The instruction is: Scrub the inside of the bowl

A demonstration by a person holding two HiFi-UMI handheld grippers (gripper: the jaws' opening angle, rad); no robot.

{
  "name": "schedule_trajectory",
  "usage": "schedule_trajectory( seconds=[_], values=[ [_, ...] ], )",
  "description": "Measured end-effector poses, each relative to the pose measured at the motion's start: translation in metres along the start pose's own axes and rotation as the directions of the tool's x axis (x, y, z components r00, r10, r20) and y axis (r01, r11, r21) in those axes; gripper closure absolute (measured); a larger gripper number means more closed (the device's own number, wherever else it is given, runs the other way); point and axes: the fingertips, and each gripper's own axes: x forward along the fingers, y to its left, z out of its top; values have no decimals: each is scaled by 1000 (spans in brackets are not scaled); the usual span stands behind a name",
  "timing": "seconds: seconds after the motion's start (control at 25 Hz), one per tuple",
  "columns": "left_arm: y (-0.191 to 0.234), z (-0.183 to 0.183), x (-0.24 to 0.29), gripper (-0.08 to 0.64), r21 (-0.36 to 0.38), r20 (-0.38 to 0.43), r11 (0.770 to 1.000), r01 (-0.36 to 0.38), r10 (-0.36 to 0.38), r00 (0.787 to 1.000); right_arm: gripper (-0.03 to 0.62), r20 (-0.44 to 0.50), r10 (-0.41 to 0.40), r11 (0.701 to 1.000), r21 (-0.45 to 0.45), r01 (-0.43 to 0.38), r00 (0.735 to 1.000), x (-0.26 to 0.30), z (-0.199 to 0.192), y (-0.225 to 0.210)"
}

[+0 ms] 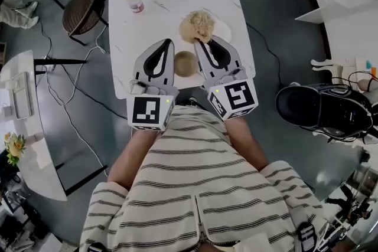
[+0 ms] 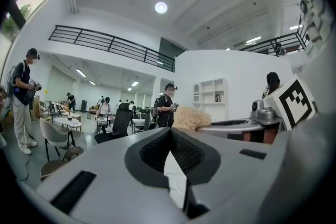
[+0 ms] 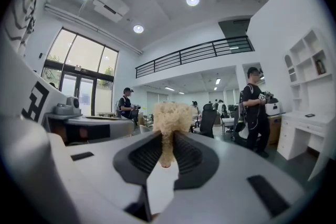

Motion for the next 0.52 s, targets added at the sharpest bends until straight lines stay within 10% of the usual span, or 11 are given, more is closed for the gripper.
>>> schedule_trajectory(
  seconds=[0.52],
  values=[
    [-14,8,-8,555,43,5,999,-10,10,1000,523,47,-1,1000,-18,2,999,-12,10,4]
  ],
)
